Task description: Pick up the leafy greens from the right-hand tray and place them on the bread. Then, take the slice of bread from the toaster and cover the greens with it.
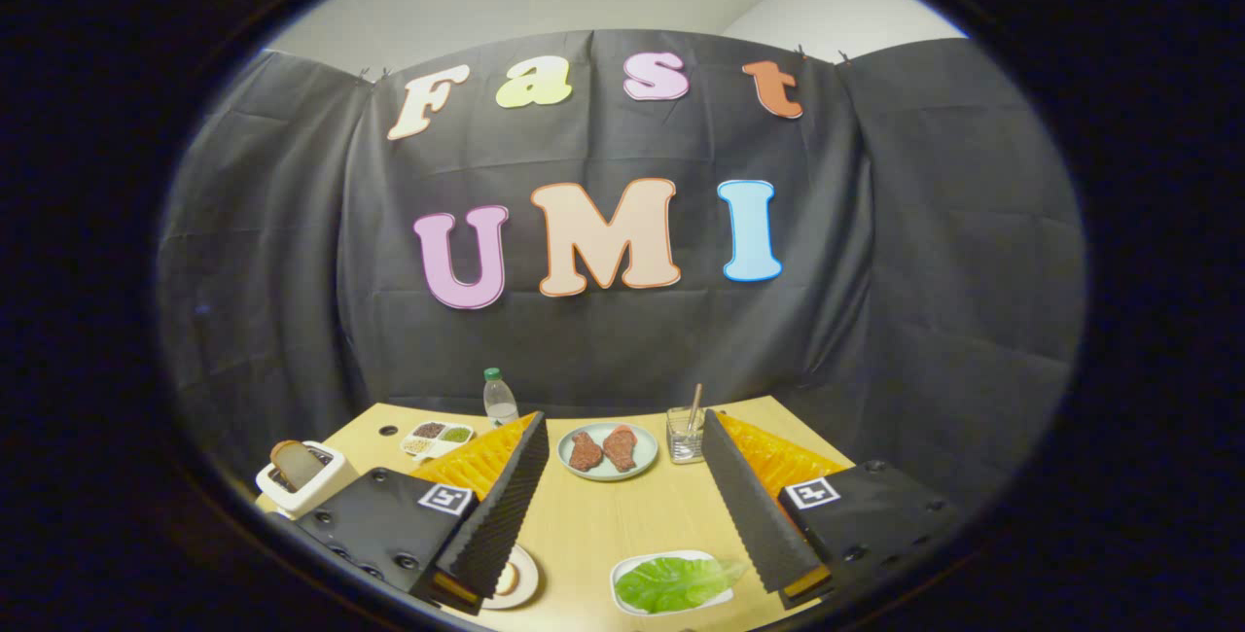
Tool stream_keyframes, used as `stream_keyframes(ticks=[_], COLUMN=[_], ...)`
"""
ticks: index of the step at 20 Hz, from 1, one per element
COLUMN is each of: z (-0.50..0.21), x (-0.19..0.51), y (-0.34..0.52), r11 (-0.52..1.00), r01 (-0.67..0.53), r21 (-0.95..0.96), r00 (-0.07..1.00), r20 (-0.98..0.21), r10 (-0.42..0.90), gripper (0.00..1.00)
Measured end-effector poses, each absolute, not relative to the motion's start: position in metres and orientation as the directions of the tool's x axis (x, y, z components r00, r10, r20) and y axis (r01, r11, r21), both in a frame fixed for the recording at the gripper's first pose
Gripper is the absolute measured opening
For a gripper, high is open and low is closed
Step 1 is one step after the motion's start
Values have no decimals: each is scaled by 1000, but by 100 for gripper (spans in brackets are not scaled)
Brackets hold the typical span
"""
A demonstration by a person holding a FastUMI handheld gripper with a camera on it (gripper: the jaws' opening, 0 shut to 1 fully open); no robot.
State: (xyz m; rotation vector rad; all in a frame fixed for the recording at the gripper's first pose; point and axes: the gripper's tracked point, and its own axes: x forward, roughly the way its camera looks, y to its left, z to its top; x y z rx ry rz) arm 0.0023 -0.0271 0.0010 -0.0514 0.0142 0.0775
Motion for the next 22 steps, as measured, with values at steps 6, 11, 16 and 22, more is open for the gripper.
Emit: stream_keyframes(ticks=[6,11,16,22], z=[-4,-58,-129,-223], x=[18,24,26,30], y=[-54,-70,-99,-144], r11=[991,971,945,929], r01=[-132,-236,-327,-370], r21=[-11,-33,-26,31], r00=[989,942,831,611], r20=[-76,-255,-483,-745], r10=[131,220,275,268], gripper=[100,100,100,100])
